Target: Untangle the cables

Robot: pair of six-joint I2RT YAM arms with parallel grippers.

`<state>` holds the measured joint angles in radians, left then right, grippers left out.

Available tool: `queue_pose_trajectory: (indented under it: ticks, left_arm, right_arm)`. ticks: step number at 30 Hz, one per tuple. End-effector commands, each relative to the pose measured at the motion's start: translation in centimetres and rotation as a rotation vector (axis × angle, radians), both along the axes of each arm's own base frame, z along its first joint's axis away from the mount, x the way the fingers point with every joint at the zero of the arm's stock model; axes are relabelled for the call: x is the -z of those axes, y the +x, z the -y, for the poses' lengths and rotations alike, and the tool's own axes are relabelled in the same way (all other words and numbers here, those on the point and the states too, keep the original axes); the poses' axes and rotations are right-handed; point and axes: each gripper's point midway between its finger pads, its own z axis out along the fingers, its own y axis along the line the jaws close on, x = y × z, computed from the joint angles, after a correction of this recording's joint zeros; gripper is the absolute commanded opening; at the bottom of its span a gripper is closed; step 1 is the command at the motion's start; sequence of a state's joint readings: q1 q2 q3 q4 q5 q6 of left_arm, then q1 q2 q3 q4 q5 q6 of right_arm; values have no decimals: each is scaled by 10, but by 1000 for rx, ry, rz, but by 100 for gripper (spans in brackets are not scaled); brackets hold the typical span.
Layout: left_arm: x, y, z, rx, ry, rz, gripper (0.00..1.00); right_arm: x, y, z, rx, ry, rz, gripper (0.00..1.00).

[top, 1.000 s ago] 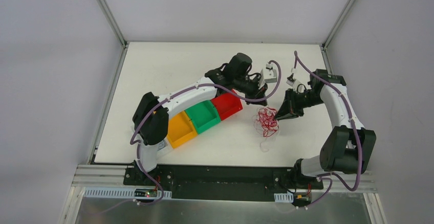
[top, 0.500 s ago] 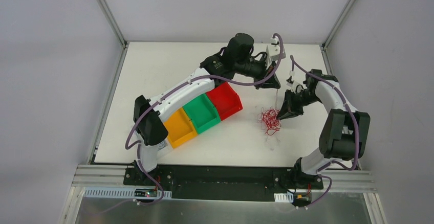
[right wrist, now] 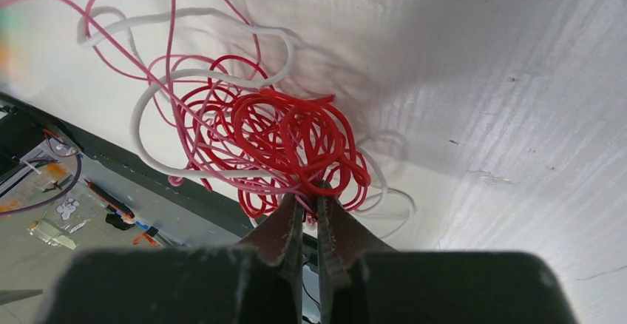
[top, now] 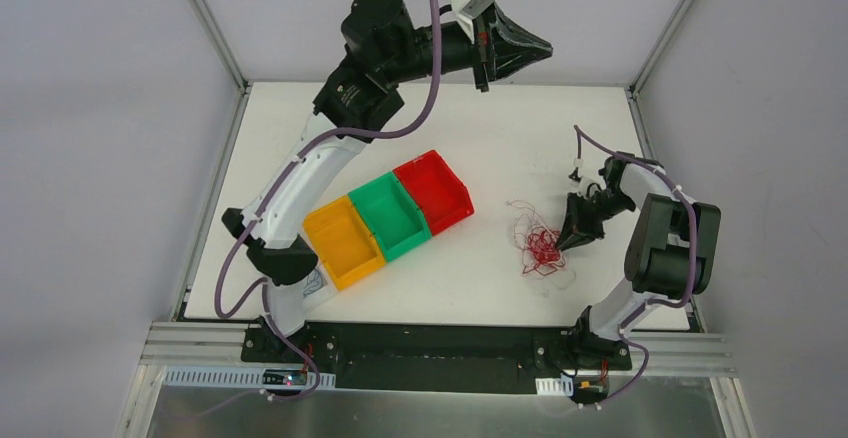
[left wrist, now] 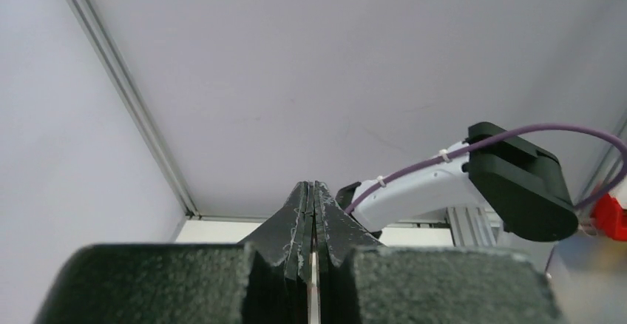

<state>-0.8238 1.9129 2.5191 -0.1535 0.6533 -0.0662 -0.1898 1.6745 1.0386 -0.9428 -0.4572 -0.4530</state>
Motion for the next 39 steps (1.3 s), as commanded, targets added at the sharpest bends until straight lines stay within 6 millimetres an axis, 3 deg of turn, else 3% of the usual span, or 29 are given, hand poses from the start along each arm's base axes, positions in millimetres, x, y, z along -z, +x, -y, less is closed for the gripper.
queue_pose_trajectory:
  ticks: [1,5,7,10,13,18,22,26,29,34,36,39]
  left_arm:
    - [47,7,0,-23,122,-68,7]
    - [145,17,-3,-41,318,-199,63]
    - [191,17,-4,-38,401,-268,75]
    - [263,-4,-8,95,537,-233,94]
    - [317,-17,-14,152,640,-97,99]
    - [372,-36,-4,230,742,29,99]
    - [403,-34,11,223,782,-22,96]
    - [423,-17,26,135,789,-106,92]
    - [433,3,34,23,787,-194,82]
    - [428,10,34,-6,732,-341,57]
    - [424,7,30,14,712,-371,55]
    - [418,-5,25,66,696,-355,61]
  right_arm:
    - [-27,2,-7,-50,69,74,0]
    - [-56,-1,-21,-91,146,131,0]
    - [-67,-5,-26,-118,157,163,0]
    - [-81,-13,-35,-169,174,197,0]
    - [-91,-21,-43,-205,191,198,0]
    - [-108,-30,-54,-231,228,213,0]
    - [-117,-35,-59,-247,248,217,0]
    - [-125,-42,-62,-259,276,211,0]
    - [-128,-48,-63,-278,282,213,0]
    - [-118,-58,-56,-306,243,190,0]
    - [-114,-60,-54,-307,236,174,0]
    - [-112,-60,-55,-305,238,170,0]
